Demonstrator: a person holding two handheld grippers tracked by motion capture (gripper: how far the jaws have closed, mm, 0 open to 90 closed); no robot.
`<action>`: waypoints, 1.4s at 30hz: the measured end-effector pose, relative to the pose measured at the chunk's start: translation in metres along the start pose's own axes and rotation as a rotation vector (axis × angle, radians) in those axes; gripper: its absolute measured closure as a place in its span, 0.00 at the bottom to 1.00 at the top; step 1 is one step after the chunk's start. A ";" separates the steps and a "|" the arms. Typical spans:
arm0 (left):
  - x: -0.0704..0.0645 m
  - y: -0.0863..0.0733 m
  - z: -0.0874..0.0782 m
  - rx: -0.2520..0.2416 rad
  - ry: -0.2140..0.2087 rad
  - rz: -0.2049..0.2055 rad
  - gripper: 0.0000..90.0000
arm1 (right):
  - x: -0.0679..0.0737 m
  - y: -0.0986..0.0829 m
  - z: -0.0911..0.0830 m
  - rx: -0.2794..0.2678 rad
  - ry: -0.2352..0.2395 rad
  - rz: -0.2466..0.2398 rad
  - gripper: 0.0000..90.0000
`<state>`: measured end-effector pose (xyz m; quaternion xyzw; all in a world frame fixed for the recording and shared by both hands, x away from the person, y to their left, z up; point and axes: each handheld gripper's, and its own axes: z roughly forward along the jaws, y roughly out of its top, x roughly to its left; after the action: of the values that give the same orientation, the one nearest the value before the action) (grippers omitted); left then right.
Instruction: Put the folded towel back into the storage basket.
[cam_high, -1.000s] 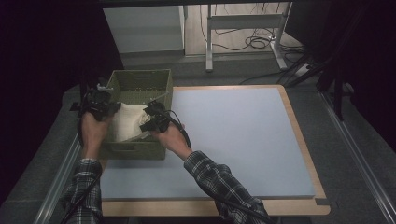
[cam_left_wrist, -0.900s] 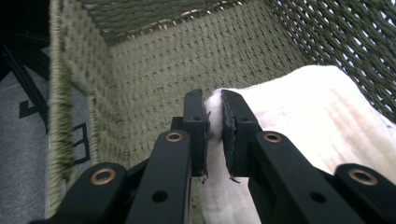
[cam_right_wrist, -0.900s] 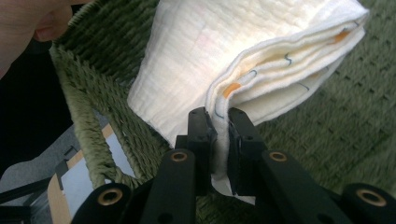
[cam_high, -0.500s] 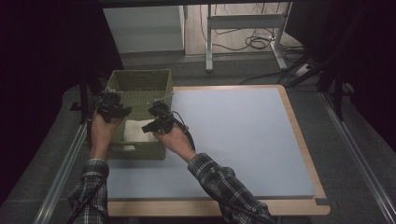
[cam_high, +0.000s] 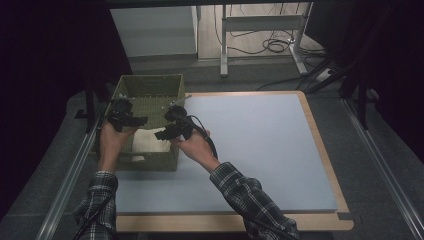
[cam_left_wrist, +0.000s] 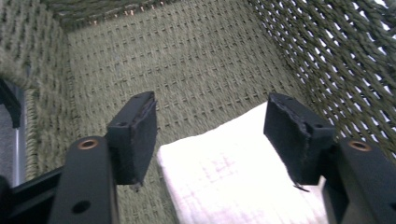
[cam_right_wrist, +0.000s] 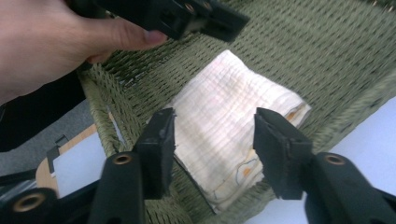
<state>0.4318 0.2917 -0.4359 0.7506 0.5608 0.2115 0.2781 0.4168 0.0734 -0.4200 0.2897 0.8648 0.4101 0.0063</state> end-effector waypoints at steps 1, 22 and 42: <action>-0.001 0.001 0.000 0.002 -0.004 -0.003 0.36 | 0.000 0.000 -0.002 -0.002 -0.001 -0.011 0.51; -0.024 0.011 -0.004 0.013 -0.089 -0.029 0.08 | -0.015 -0.017 -0.046 -0.020 -0.072 -0.135 0.25; -0.068 0.030 -0.016 -0.039 -0.199 0.023 0.04 | -0.040 -0.059 -0.093 -0.028 -0.077 -0.135 0.14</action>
<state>0.4241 0.2228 -0.4051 0.7688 0.5175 0.1499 0.3445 0.3983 -0.0417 -0.4093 0.2463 0.8757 0.4092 0.0712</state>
